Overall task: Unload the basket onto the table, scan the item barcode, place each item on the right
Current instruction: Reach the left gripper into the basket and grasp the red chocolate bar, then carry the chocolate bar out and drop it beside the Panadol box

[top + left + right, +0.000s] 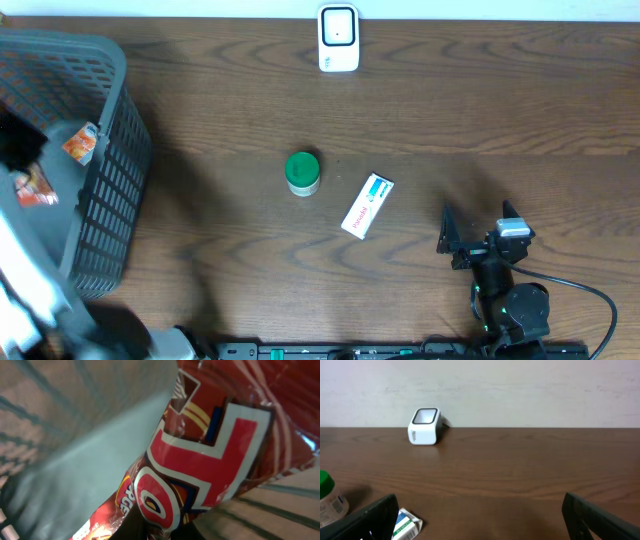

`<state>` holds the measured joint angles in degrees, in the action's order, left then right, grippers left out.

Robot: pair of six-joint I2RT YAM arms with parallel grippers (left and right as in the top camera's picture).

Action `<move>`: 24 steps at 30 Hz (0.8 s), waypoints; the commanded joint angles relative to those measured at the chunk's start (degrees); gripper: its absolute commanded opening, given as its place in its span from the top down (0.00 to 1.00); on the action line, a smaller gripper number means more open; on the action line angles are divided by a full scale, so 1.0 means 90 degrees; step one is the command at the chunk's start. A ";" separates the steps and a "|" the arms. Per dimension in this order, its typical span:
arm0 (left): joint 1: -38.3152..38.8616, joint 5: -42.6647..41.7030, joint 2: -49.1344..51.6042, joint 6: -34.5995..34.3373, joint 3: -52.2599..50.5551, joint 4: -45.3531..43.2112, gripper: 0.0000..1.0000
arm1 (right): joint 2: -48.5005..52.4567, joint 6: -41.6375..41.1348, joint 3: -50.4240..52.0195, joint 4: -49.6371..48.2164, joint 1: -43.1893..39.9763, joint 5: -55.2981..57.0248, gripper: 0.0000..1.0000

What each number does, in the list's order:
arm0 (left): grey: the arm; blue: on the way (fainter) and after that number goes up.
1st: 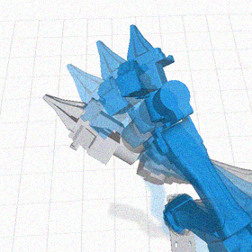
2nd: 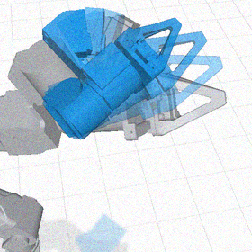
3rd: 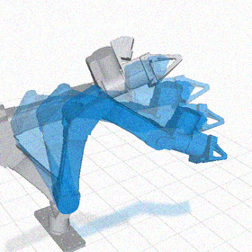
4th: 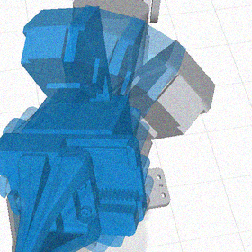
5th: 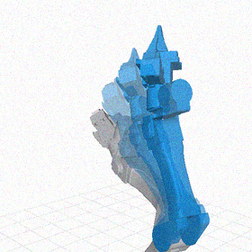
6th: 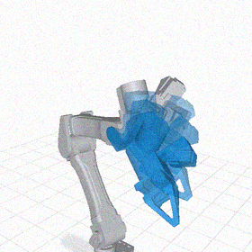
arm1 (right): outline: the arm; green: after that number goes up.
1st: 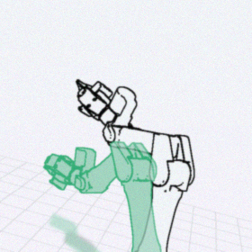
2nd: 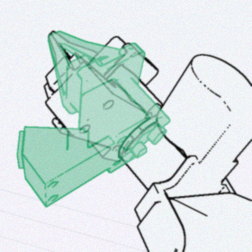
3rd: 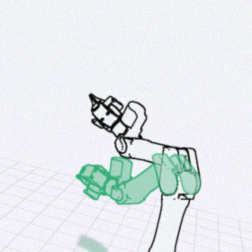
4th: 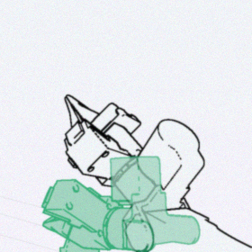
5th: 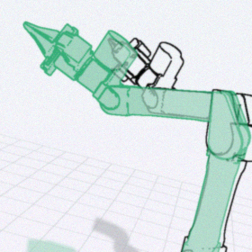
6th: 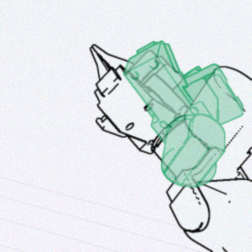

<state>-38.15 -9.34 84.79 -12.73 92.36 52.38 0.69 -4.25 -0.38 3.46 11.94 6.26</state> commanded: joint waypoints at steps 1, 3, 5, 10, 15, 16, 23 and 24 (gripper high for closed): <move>-0.0015 -0.1336 -0.1319 -0.0444 0.0078 -0.0044 0.93 | -0.0041 0.0053 0.0007 0.0022 0.0036 0.0039 0.01; 0.0058 -0.2164 -0.2047 -0.0481 0.0075 -0.0100 0.93 | -0.0041 0.0053 0.0007 0.0022 0.0036 0.0039 0.01; 0.0306 -0.3026 -0.2599 -0.0481 0.0070 -0.0080 0.93 | -0.0041 0.0053 0.0007 0.0022 0.0036 0.0036 0.01; 0.1962 -0.3704 -0.3322 -0.0471 -0.0214 0.0296 0.93 | -0.0041 0.0053 0.0007 0.0022 0.0036 0.0039 0.01; 0.4306 -0.3701 -0.3279 -0.0085 -0.1355 0.0325 0.93 | -0.0041 0.0053 0.0007 0.0022 0.0036 0.0039 0.01; 0.4690 -0.3701 -0.3208 -0.0066 -0.1617 0.0267 0.92 | -0.0041 0.0053 0.0007 0.0022 0.0036 0.0039 0.01; 0.6761 -0.4775 -0.1613 -0.0090 -0.3218 -0.1404 0.93 | -0.0041 0.0053 0.0007 0.0022 0.0036 0.0039 0.01; 0.6858 -0.5243 -0.1321 -0.0002 -0.3291 -0.1722 0.93 | -0.0041 0.0053 0.0007 0.0022 0.0036 0.0039 0.01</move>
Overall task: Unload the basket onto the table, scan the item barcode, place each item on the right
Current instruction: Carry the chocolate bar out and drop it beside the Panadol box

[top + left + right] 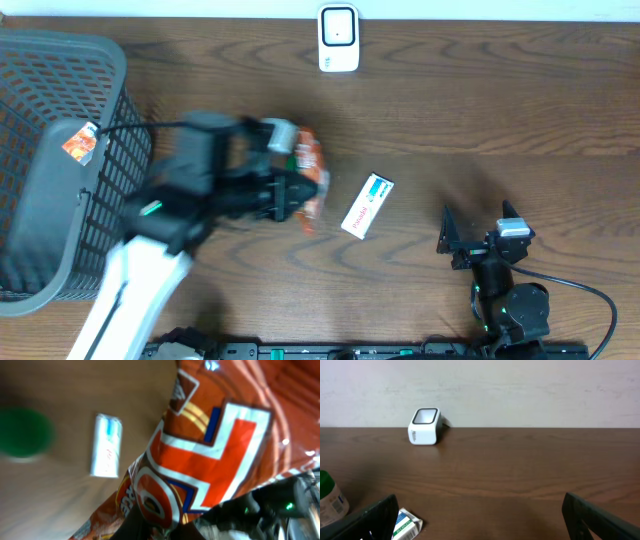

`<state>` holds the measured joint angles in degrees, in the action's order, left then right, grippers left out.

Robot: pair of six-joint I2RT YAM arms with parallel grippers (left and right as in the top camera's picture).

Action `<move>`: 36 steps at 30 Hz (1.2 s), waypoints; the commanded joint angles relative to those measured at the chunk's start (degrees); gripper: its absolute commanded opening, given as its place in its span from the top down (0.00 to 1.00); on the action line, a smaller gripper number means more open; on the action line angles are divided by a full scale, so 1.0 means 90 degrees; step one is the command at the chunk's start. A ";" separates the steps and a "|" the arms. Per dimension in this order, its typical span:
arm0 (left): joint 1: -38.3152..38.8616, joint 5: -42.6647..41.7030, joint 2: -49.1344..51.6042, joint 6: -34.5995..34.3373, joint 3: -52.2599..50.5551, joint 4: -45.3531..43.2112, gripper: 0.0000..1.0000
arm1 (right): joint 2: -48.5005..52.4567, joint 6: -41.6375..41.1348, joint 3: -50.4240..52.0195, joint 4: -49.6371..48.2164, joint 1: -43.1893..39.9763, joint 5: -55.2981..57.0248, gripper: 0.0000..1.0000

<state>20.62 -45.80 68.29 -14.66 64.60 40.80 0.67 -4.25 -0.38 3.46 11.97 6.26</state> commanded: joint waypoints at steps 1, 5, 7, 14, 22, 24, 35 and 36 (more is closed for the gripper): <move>0.0401 -0.1846 0.0872 0.0345 -0.0248 -0.0794 0.93 | -0.0039 0.0053 0.0007 0.0019 0.0034 0.0039 0.01; 0.0457 -0.3985 0.2368 0.0546 -0.0250 -0.2004 0.92 | -0.0039 0.0053 0.0007 0.0022 0.0034 0.0039 0.01; 0.0457 -0.4617 0.3033 0.0549 -0.0250 -0.2404 0.93 | -0.0039 0.0053 0.0007 0.0022 0.0046 0.0039 0.01; 0.0457 -0.4918 0.4454 0.0981 -0.0250 -0.2625 0.93 | -0.0039 0.0053 0.0007 0.0022 0.0058 0.0039 0.01; 0.0476 -0.4920 0.4687 0.1129 -0.0248 -0.2650 0.92 | -0.0039 0.0053 0.0007 0.0022 0.0056 0.0039 0.01; 0.0476 -0.4920 0.4687 0.1127 -0.0248 -0.2664 0.90 | -0.0039 0.0053 0.0007 0.0022 0.0056 0.0039 0.01; 0.0466 -0.4920 0.4685 0.1071 -0.0240 -0.2667 0.31 | -0.0039 0.0053 0.0007 0.0022 0.0056 0.0039 0.01; 0.0454 -0.4920 0.4685 0.1049 -0.0223 -0.2669 0.30 | -0.0039 0.0053 0.0007 0.0019 0.0058 0.0039 0.01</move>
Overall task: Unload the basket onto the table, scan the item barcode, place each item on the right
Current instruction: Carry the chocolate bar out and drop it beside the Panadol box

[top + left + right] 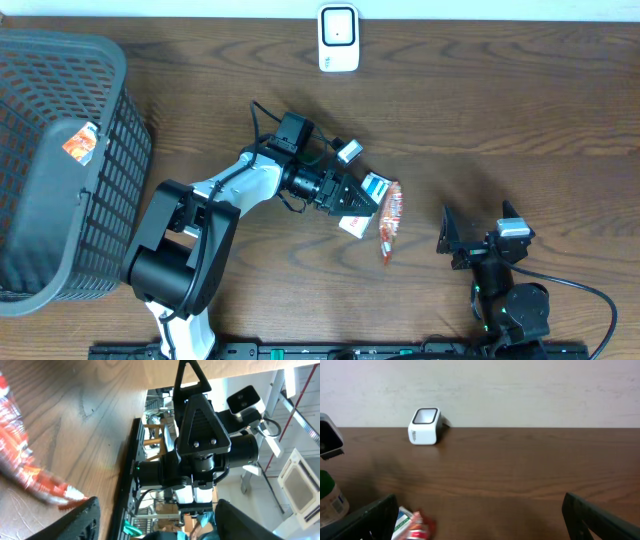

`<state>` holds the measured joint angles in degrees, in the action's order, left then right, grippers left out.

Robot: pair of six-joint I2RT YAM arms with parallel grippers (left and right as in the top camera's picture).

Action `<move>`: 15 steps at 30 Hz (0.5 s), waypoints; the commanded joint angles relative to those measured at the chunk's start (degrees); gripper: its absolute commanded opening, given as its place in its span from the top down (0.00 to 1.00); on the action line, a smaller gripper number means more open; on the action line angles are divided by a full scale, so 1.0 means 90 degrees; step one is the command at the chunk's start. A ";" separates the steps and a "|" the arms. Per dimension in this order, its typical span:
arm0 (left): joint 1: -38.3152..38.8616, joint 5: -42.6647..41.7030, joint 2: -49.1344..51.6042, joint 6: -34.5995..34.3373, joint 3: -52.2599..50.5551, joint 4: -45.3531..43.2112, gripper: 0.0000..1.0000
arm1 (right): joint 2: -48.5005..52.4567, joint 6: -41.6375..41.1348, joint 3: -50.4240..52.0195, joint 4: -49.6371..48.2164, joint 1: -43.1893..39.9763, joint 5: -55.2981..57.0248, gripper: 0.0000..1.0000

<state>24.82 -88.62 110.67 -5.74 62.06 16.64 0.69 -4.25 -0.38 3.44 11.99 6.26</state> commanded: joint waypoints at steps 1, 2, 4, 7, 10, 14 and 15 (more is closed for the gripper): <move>-0.0019 -0.0163 -0.0034 0.0010 0.0075 0.0015 0.30 | -0.0041 0.0053 0.0007 0.0024 0.0053 0.0039 0.01; -0.0034 -0.0163 -0.0039 -0.0097 0.0107 0.0015 0.30 | -0.0041 0.0053 0.0007 0.0024 0.0056 0.0039 0.01; -0.0063 -0.0163 -0.0119 -0.0291 0.0170 0.0015 0.30 | -0.0041 0.0053 0.0007 0.0024 0.0053 0.0039 0.01; -0.0070 -0.0163 -0.0410 -0.0330 0.0257 0.0015 0.30 | -0.0041 0.0053 0.0007 0.0024 0.0053 0.0039 0.01; -0.0073 -0.0148 -0.0950 -0.0355 0.0410 -0.0005 0.26 | -0.0041 0.0053 0.0007 0.0024 0.0053 0.0039 0.01; -0.0085 0.0743 -0.2021 -0.1192 0.0658 -0.0291 0.19 | -0.0041 0.0053 0.0007 0.0024 0.0053 0.0039 0.01; -0.0090 0.1047 -0.2324 -0.1365 0.0736 -0.0313 0.16 | -0.0041 0.0053 0.0007 0.0024 0.0053 0.0039 0.01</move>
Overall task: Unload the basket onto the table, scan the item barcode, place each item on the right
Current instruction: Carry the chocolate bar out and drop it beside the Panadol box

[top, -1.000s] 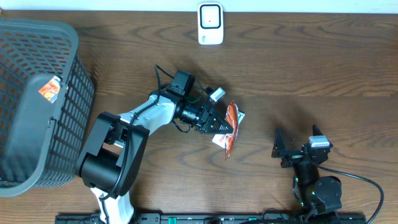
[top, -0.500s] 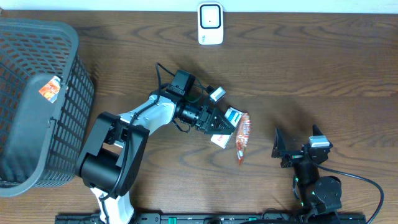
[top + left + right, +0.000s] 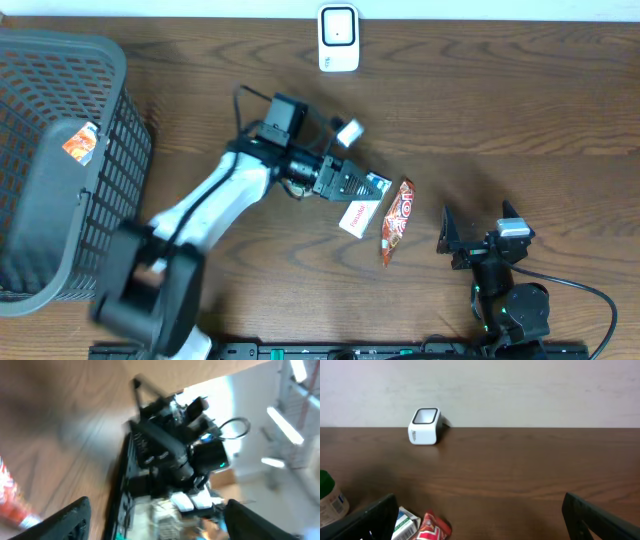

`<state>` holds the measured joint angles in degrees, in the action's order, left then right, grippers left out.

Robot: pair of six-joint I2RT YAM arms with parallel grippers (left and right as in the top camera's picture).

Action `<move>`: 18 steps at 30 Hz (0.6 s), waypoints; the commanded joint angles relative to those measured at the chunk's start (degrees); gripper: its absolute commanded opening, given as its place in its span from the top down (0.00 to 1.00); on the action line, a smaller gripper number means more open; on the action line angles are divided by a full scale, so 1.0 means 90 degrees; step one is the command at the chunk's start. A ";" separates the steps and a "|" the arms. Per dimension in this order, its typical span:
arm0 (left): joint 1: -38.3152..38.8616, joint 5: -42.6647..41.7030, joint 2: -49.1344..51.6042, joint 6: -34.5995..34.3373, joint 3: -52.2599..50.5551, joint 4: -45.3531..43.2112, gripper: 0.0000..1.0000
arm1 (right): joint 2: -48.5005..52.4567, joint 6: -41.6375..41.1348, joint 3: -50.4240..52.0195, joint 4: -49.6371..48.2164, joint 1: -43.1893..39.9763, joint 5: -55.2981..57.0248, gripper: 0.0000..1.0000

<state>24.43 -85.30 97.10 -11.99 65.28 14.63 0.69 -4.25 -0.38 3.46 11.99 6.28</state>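
Observation:
A red snack packet (image 3: 397,222) lies on the brown table, just right of a white and blue box (image 3: 358,215); it also shows at the bottom of the right wrist view as the packet (image 3: 434,529). My left gripper (image 3: 368,184) hovers open and empty up-left of the packet, its view badly blurred, fingers (image 3: 65,520) wide apart. The white barcode scanner (image 3: 338,38) stands at the table's far edge, screen up. My right gripper (image 3: 455,240) rests open near the front right, facing the scanner (image 3: 424,426).
A grey mesh basket (image 3: 100,180) stands at the left with an orange packet (image 3: 80,143) on its wall. A green-capped bottle (image 3: 326,499) sits left of the box, hidden under my left arm in the overhead view.
The red packet, then standing on edge at my open left fingertips, now lies flat on the table. My left gripper has drawn back a little up and to the left.
My left gripper was inside the basket, shut on the red packet. Then it held the packet over the table's middle by the green bottle. Then it was open with the packet down right of the box, where the packet now lies flat.

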 commanded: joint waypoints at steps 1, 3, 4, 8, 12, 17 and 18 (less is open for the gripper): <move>-0.0051 0.0896 -0.1129 -0.0741 0.0474 -0.0090 0.15 | -0.0041 0.0053 0.0007 0.0022 0.0053 0.0036 0.01; -0.0129 0.1151 -0.1724 -0.0780 0.0678 -0.0078 0.15 | -0.0041 0.0053 0.0007 0.0022 0.0053 0.0036 0.01; -0.0214 0.1304 -0.2023 -0.0865 0.0784 -0.0063 0.14 | -0.0041 0.0053 0.0007 0.0022 0.0053 0.0036 0.01; -0.1071 0.1812 -0.3019 -0.1309 0.1146 -0.0061 0.14 | -0.0041 0.0053 0.0007 0.0022 0.0056 0.0036 0.01; -0.3099 0.1821 -0.3660 -0.1739 0.1464 0.0153 0.14 | -0.0041 0.0053 0.0007 0.0022 0.0056 0.0036 0.01; -0.5884 0.1911 -0.3602 -0.2382 0.1530 0.0525 0.14 | -0.0041 0.0053 0.0007 0.0022 0.0053 0.0036 0.01; -0.6414 0.1996 -0.3504 -0.2450 0.1530 0.0605 0.14 | -0.0041 0.0053 0.0007 0.0022 0.0053 0.0036 0.01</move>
<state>-23.38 -69.17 63.35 -29.15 78.85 18.79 0.67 -4.25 -0.38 3.46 11.99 6.26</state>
